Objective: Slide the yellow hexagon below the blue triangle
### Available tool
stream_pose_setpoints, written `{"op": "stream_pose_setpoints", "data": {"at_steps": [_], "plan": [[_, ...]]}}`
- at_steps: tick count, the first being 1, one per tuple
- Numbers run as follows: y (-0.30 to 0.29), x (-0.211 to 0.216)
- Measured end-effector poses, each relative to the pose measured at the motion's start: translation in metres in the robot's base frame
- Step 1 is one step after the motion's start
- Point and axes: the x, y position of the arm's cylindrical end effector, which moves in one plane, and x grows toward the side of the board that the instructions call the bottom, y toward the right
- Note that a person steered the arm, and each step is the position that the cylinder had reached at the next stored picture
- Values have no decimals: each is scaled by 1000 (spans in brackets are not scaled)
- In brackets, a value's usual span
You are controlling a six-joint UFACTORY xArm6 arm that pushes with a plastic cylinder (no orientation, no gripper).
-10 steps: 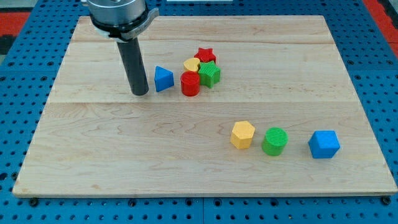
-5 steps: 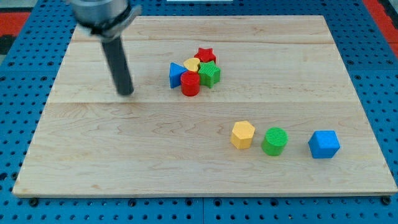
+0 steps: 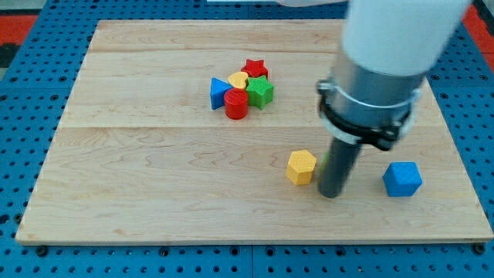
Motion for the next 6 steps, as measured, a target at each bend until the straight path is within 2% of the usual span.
{"op": "stream_pose_setpoints", "data": {"at_steps": [1,2,4,5,6], "plan": [[-37,-19],[-50,-47],[-24,-78],[-96,-83],[-193,-83]]}}
